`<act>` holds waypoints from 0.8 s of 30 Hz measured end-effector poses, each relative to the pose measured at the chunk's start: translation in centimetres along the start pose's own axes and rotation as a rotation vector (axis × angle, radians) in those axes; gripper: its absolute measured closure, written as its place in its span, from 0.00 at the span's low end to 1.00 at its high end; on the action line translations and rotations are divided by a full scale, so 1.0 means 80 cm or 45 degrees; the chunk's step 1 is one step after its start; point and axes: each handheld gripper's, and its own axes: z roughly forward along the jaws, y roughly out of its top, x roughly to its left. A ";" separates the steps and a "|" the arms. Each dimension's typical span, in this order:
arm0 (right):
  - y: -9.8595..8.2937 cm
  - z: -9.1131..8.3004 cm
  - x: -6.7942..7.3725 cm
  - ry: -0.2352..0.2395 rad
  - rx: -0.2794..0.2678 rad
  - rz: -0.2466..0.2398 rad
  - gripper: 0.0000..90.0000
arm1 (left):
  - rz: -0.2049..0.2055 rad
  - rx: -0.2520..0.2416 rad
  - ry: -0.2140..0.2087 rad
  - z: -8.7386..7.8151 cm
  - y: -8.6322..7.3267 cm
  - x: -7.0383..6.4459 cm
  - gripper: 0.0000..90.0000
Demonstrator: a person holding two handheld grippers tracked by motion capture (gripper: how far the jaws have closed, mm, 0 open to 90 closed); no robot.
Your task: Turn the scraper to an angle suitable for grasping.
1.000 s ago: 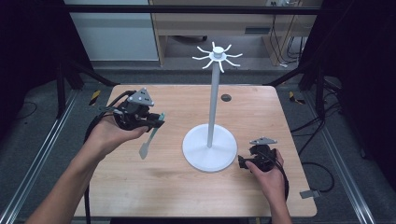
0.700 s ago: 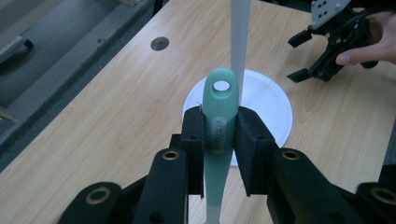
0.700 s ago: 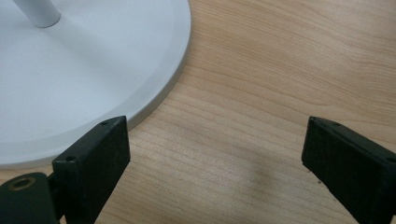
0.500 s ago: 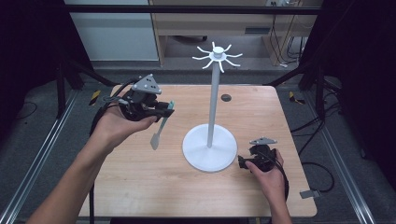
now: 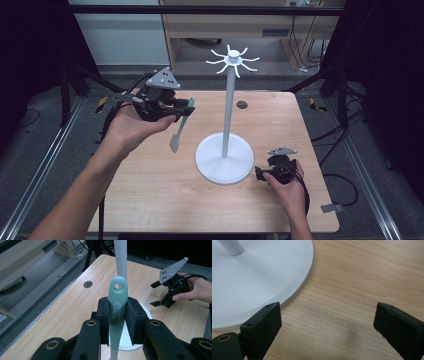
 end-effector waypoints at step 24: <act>0.000 -0.001 -0.001 0.000 -0.005 0.008 0.09 | -0.002 -0.100 0.048 -0.011 0.041 -0.014 0.82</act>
